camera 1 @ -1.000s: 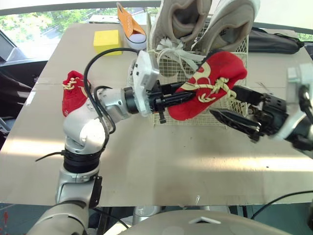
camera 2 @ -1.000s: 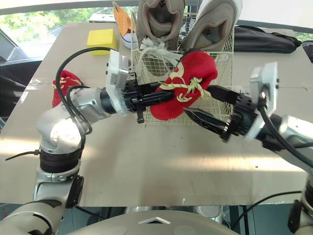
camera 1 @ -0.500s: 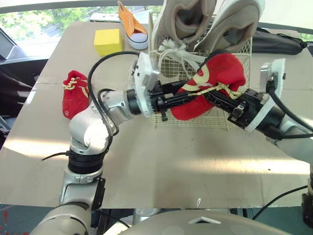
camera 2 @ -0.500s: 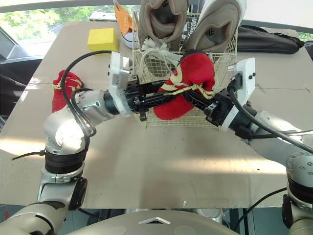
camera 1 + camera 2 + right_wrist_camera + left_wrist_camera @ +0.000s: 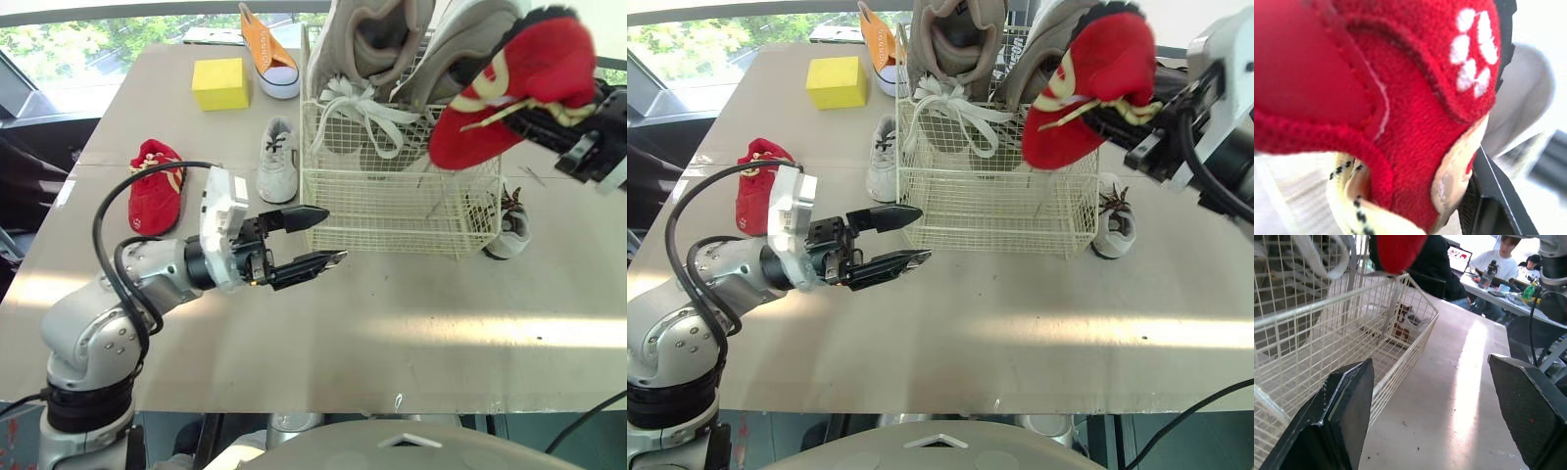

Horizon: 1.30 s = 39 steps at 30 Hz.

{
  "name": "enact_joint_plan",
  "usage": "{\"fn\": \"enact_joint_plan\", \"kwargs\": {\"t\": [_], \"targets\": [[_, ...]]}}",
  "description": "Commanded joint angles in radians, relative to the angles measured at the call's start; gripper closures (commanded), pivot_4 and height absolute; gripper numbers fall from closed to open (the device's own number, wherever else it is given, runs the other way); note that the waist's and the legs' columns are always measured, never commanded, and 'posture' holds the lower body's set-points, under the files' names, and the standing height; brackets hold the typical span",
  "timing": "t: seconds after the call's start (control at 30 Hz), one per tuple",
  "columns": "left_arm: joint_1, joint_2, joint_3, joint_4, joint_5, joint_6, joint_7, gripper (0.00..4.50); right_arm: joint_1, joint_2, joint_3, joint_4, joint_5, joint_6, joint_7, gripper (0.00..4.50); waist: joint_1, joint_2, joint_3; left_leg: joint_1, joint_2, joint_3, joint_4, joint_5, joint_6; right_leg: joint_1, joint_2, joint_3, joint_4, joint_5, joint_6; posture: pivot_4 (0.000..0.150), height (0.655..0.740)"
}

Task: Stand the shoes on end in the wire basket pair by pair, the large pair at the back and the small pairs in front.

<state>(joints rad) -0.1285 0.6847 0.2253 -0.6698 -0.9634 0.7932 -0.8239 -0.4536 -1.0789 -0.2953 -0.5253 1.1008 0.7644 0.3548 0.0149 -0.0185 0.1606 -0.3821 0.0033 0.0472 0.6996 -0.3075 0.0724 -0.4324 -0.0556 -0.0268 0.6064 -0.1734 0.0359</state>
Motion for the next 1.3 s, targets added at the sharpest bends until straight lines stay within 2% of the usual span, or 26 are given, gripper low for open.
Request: {"fn": "enact_joint_plan", "kwargs": {"t": [0.03,0.13,0.33,0.53,0.57,0.63,0.67,0.73,0.77,0.8,1.03,1.2,1.3], "targets": [[0.019,0.025,0.008,-0.081,0.016,-0.067,-0.020,0.46,-0.036,-0.024,0.042,0.053,-0.154,-0.083,0.138,4.05,-0.001,0.000,0.000,0.000,0.000,0.000,0.000,0.000,0.000,0.000,-0.001,0.000,0.000,0.000,0.000,0.150,0.7400],[0.035,0.038,0.016,-0.105,0.017,-0.086,-0.009,0.46,-0.076,-0.020,0.055,0.103,-0.193,-0.078,0.193,4.05,-0.001,0.001,0.000,0.000,0.001,0.000,0.000,0.001,-0.002,0.000,-0.001,0.000,0.000,0.000,-0.001,0.150,0.7400],[0.035,0.032,-0.013,-0.097,0.047,-0.127,0.019,0.46,-0.121,0.038,0.253,0.210,-0.406,-0.112,0.300,4.05,-0.001,0.000,0.000,0.000,0.001,0.000,0.000,0.001,-0.002,0.000,-0.001,0.000,0.000,0.000,-0.001,0.150,0.7400],[0.031,0.019,-0.056,-0.078,0.082,-0.159,0.027,0.46,-0.166,0.104,0.335,0.324,-0.475,-0.107,0.425,4.05,0.001,0.000,0.000,-0.001,0.000,0.001,0.000,0.001,-0.002,0.000,0.001,0.000,0.000,0.001,-0.001,0.150,0.7400],[0.038,0.017,-0.057,-0.077,0.086,-0.164,0.028,0.46,-0.162,0.105,0.339,0.330,-0.479,-0.107,0.453,3.05,0.001,0.000,0.000,0.000,0.000,0.000,0.000,0.001,-0.002,0.000,0.001,0.000,0.000,0.001,-0.001,0.150,0.7400],[0.051,0.015,-0.056,-0.077,0.091,-0.171,0.029,0.46,-0.154,0.103,0.336,0.329,-0.483,-0.107,0.495,2.42,0.002,0.000,0.000,-0.001,0.000,0.000,0.000,0.001,-0.002,0.000,0.001,0.000,0.000,0.001,-0.001,0.150,0.7400],[0.061,0.015,-0.052,-0.075,0.093,-0.176,0.028,0.46,-0.150,0.104,0.326,0.327,-0.472,-0.098,0.511,1.76,0.002,-0.001,0.000,-0.001,0.000,0.000,0.000,0.001,-0.002,0.000,0.001,-0.001,-0.001,0.001,-0.001,0.150,0.7400],[0.086,0.015,-0.040,-0.070,0.094,-0.188,0.025,0.46,-0.143,0.101,0.298,0.320,-0.459,-0.087,0.531,0.93,0.002,-0.001,-0.001,-0.001,0.000,-0.001,0.000,0.001,-0.002,0.000,0.000,-0.001,-0.002,0.001,-0.001,0.150,0.7400],[0.098,0.016,-0.035,-0.068,0.097,-0.195,0.021,0.46,-0.136,0.099,0.282,0.314,-0.451,-0.083,0.544,0.32,0.002,-0.001,-0.001,-0.001,0.000,-0.001,0.000,0.001,-0.002,0.000,-0.001,0.000,-0.002,0.001,-0.001,0.150,0.7400],[0.107,0.018,-0.032,-0.068,0.100,-0.201,0.019,0.46,-0.128,0.097,0.267,0.306,-0.442,-0.076,0.556,0.06,0.002,-0.001,-0.001,-0.001,0.000,-0.001,0.000,0.001,-0.002,0.001,-0.003,-0.001,-0.002,0.001,-0.001,0.150,0.7400],[0.165,0.009,0.034,-0.028,0.083,-0.227,0.031,0.46,-0.031,0.075,0.128,0.258,-0.430,-0.103,0.585,0.06,0.005,-0.001,-0.001,-0.001,0.000,-0.002,0.000,0.000,0.000,0.001,-0.004,-0.002,-0.002,0.001,-0.001,0.150,0.7400],[0.176,-0.005,0.149,0.071,0.047,-0.202,0.109,0.46,0.095,0.108,-0.043,0.143,-0.401,-0.257,0.659,0.06,0.004,0.000,0.000,-0.001,0.000,-0.002,0.000,0.000,-0.001,0.000,-0.004,-0.002,-0.001,0.001,-0.001,0.150,0.7400],[0.148,0.034,0.271,0.231,0.037,-0.130,0.211,0.46,0.197,0.139,-0.154,-0.048,-0.235,-0.226,0.685,0.06,0.001,0.000,0.000,-0.001,0.001,-0.003,-0.001,0.000,0.000,0.000,-0.003,-0.003,-0.001,0.000,-0.001,0.150,0.7400]]}}
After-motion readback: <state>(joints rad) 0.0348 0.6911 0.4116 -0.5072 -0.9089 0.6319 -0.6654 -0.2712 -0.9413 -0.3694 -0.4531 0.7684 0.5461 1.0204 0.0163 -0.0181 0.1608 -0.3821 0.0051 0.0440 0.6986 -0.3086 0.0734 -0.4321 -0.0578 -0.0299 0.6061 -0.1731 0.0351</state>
